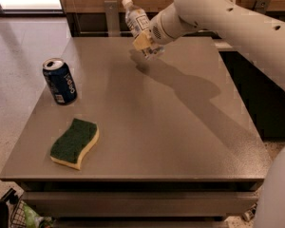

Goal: Pick blue plastic bottle

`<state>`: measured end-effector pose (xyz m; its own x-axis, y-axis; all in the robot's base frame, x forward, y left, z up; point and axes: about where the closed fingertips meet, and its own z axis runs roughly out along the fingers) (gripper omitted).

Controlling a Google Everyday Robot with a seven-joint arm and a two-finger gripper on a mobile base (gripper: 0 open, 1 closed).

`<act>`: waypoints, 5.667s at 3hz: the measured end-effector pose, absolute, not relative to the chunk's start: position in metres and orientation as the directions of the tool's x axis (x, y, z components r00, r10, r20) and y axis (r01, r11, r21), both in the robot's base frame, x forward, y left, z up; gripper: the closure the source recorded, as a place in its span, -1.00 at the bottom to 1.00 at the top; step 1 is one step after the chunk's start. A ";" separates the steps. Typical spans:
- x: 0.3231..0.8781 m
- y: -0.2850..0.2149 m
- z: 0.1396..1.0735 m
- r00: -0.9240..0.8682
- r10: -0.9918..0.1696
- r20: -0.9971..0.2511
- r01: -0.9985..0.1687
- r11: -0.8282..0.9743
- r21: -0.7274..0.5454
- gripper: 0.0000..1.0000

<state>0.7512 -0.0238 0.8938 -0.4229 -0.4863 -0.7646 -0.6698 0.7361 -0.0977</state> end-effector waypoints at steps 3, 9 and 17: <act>0.776 -0.022 0.927 -0.064 -0.327 -0.943 -0.791 0.593 -0.152 1.00; 0.746 0.023 0.913 0.072 -0.202 -0.977 -0.856 0.491 -0.164 1.00; 0.722 0.005 0.871 0.150 -0.097 -0.984 -0.907 0.383 -0.176 1.00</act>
Offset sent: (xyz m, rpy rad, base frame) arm 0.0258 -0.0015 0.0437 0.2317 -0.4123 0.3378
